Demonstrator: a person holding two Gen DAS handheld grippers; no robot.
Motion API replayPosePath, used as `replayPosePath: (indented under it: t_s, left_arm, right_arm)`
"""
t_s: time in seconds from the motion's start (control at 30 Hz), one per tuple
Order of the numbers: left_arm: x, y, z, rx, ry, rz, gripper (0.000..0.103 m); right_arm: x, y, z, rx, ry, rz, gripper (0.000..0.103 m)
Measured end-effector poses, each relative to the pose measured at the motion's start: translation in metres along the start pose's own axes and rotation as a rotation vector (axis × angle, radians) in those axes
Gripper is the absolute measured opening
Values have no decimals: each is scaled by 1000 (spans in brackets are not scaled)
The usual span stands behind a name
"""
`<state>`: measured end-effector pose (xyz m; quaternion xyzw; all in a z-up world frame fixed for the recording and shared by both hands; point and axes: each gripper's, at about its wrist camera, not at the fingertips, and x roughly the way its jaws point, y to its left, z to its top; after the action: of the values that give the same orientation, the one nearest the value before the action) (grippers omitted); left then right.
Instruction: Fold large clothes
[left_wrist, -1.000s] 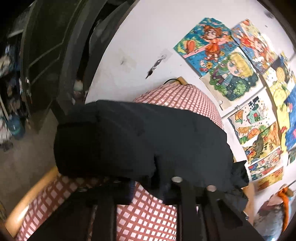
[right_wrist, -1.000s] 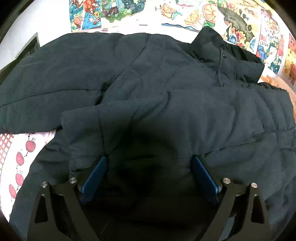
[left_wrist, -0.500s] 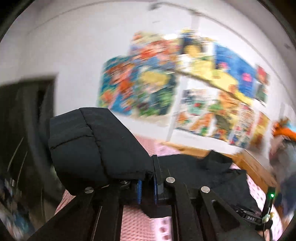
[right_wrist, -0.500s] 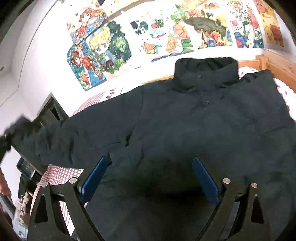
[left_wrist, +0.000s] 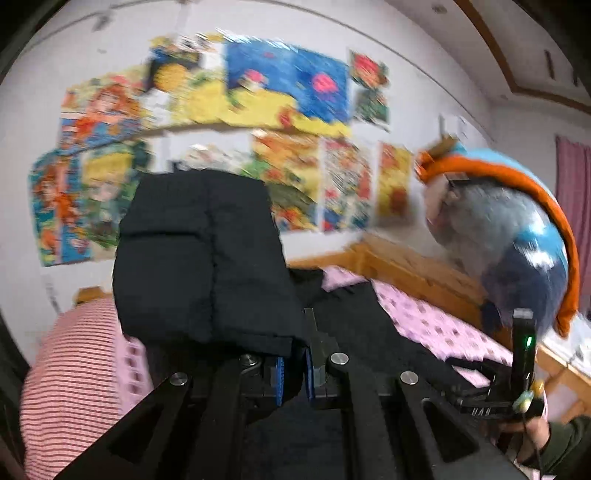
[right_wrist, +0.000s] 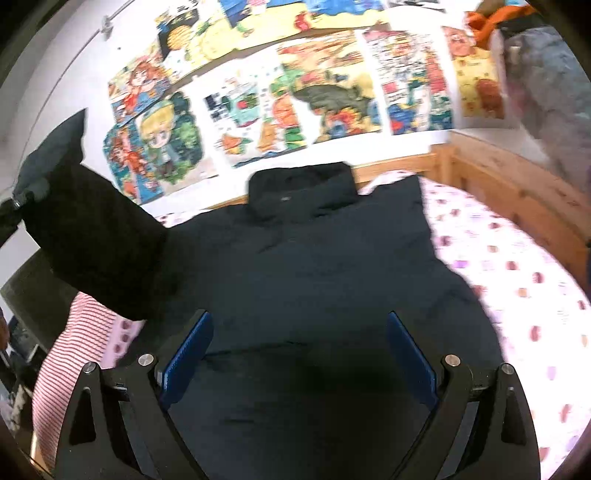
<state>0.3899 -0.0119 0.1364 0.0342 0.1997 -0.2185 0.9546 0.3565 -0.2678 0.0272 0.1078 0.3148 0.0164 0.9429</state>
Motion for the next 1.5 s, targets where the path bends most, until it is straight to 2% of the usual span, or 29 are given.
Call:
replayPosePath:
  t_s: [0.23, 0.43, 0.63, 0.87, 0.9, 0.97, 1.07, 1.1, 1.13, 1.3, 1.43, 1.5]
  left_arm:
    - [71, -59, -41, 19, 152, -113, 8]
    - [118, -89, -77, 33, 261, -164, 8]
    - [141, -95, -108, 30, 368, -195, 11]
    - [149, -89, -128, 31, 477, -256, 17]
    - [149, -89, -130, 36, 486, -259, 19]
    - [146, -89, -132, 48, 496, -275, 29]
    - [137, -91, -133, 64, 496, -307, 53]
    - [135, -91, -133, 66, 492, -309, 65]
    - [129, -91, -131, 68, 475, -307, 67]
    - [110, -74, -122, 59, 445, -281, 68]
    - [95, -40, -112, 35, 417, -160, 75]
    - [87, -21, -107, 15, 401, -100, 76]
  right_arm:
    - [4, -60, -8, 70, 19, -63, 91]
    - [14, -81, -22, 106, 35, -78, 91]
    - [28, -92, -33, 140, 59, -58, 91]
    - [40, -106, -42, 263, 60, 41, 91]
    - [40, -108, -43, 285, 55, 62, 91]
    - [41, -111, -44, 318, 42, 110, 91]
    - [47, -113, -46, 379, 48, 195, 92]
    - [51, -114, -48, 405, 57, 217, 92]
    - [55, -115, -50, 437, 70, 232, 92]
    - [68, -120, -68, 541, 104, 276, 92]
    - [83, -102, -70, 451, 195, 154, 91]
    - [86, -86, -67, 376, 215, 98, 79]
